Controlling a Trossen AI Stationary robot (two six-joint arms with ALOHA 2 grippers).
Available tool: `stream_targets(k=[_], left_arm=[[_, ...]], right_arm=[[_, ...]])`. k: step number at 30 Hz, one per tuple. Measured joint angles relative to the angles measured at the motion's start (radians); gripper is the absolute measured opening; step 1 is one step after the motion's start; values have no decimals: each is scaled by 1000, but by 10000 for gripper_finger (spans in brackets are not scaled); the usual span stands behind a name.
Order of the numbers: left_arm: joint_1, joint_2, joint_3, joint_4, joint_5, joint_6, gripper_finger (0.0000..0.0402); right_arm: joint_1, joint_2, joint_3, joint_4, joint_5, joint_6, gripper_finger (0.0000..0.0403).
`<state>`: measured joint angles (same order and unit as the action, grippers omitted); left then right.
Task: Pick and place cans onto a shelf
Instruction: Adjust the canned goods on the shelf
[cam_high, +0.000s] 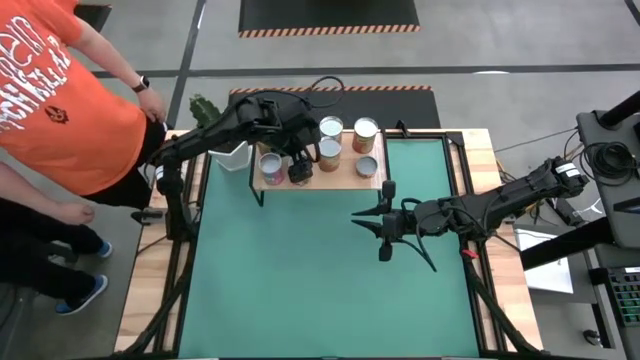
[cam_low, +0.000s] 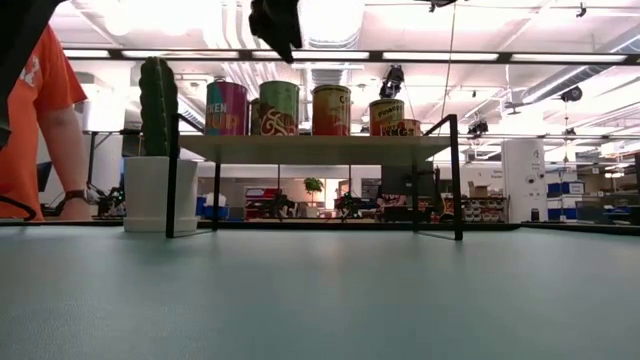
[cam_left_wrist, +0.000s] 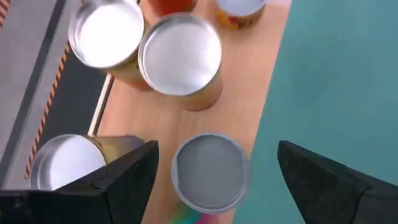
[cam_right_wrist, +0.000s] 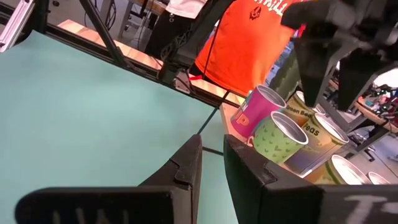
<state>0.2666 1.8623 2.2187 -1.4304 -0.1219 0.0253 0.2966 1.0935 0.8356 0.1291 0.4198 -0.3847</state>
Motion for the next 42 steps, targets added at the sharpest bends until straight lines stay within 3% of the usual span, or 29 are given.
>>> stream_targets(k=[5, 9, 14, 20, 28, 35, 42], left_arm=[[-43, -31, 7, 11, 0, 10, 309], [-118, -86, -59, 38, -36, -28, 309], [-291, -236, -305, 209, -226, -43, 296], [-472, -445, -675, 538, -311, -92, 278], [-593, -643, -1020, 767, -601, -152, 265], [-596, -769, -1258, 919, -612, -209, 228], [-600, -835, -1454, 1110, -612, -205, 147]], right_arm=[[0, 0, 0, -25, 0, 11, 57], [0, 0, 0, -42, 0, 31, 57], [0, 0, 0, -46, 1, 37, 57], [-3, 0, 0, -38, 2, 65, 56], [-3, 29, 44, -49, 83, 124, 30], [-3, 80, 94, -95, 105, 154, 9], [-6, 125, 188, -241, 108, 250, 9]])
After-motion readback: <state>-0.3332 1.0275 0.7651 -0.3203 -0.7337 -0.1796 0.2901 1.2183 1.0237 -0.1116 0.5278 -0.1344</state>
